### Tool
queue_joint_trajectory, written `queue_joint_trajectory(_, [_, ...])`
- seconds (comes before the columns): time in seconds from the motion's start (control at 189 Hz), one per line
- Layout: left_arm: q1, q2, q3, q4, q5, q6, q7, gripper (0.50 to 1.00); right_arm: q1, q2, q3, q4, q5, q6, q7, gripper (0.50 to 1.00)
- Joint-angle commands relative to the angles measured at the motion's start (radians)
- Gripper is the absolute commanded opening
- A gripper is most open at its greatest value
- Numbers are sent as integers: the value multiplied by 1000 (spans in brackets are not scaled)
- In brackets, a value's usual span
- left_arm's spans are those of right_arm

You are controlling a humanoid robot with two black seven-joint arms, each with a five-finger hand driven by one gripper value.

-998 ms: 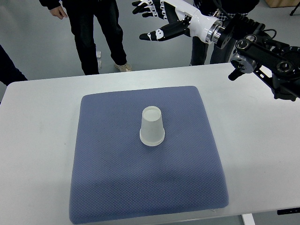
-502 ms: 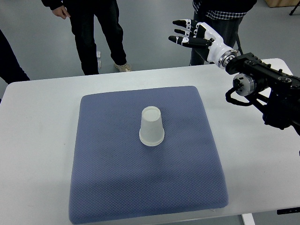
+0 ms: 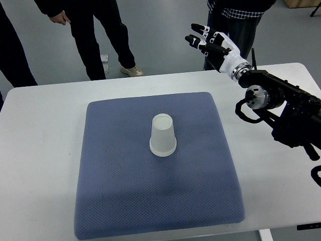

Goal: Stack paper cups

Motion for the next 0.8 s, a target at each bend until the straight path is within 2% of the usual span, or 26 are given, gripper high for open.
queue_joint_trajectory(0.0, [0, 0, 0, 0, 0, 0, 0, 1000, -4, 0, -1, -2, -1, -2, 17, 913])
queue_joint_trajectory(0.575, [0, 0, 0, 0, 0, 0, 0, 1000, -36, 51, 30, -13, -1, -39, 40, 913])
queue_joint_trajectory(0.797, [0, 0, 0, 0, 0, 0, 0, 1000, -58, 52, 63, -74, 18, -41, 45, 913])
